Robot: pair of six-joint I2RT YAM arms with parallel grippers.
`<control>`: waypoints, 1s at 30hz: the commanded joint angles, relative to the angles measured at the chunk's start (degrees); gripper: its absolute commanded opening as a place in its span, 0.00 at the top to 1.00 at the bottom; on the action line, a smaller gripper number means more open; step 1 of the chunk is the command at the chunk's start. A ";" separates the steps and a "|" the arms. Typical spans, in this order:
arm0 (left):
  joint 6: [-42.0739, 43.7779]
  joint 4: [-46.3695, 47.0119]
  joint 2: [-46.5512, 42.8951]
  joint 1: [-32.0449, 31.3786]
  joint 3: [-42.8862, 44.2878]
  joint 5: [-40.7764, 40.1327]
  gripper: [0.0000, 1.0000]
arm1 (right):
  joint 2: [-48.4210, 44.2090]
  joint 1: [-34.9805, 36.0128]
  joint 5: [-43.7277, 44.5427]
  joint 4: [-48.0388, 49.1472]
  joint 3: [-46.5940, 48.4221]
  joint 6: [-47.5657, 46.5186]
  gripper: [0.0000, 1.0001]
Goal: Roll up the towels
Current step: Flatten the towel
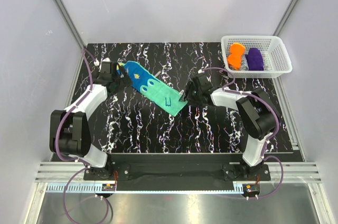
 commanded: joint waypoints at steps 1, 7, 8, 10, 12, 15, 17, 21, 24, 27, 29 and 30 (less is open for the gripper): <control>0.60 3.38 -1.57 -0.44 -0.12 0.33 0.04 | 1.12 -1.12 4.16 -3.04 0.41 -1.22 0.44; 0.69 3.65 -0.78 -0.97 -0.29 0.15 0.04 | 1.12 -1.83 3.55 -1.54 -0.38 -1.22 0.58; 0.69 3.73 -0.78 -1.05 -0.38 0.07 0.04 | 1.55 -1.83 3.46 -1.28 -0.29 -1.31 0.59; 0.87 3.73 -0.60 -1.14 -0.47 -0.11 0.04 | 2.00 -1.83 2.75 -0.67 0.06 -1.40 0.65; 0.95 3.73 -0.60 -1.14 -0.47 -0.20 0.04 | 2.61 -1.74 2.06 -0.14 0.41 -1.40 0.69; 1.04 3.47 -0.60 -1.14 -0.47 -0.37 0.04 | 2.79 -1.83 1.61 0.13 0.67 -1.66 0.77; 1.04 3.56 -0.69 -1.23 -0.56 -0.37 0.04 | 2.44 -1.83 1.70 0.04 0.76 -1.75 0.83; 0.96 3.03 -1.04 -1.41 -0.21 -0.37 0.04 | 1.03 -1.83 3.54 -2.41 1.20 -2.80 0.94; 0.78 2.33 -2.01 -1.67 0.06 -0.46 0.04 | -0.81 -1.74 4.69 -5.93 2.43 -4.55 1.00; 0.60 1.10 -4.11 -1.76 0.14 -0.46 0.04 | -3.36 -1.39 8.46 -10.50 4.54 -6.23 1.00; 0.52 0.31 -6.40 -1.76 -0.03 -0.55 0.04 | -5.28 0.36 11.69 -13.31 7.68 -8.42 1.00; 0.51 -0.74 -7.45 -1.76 -0.20 -0.72 0.04 | -5.99 1.24 12.94 -16.45 9.10 -9.30 1.00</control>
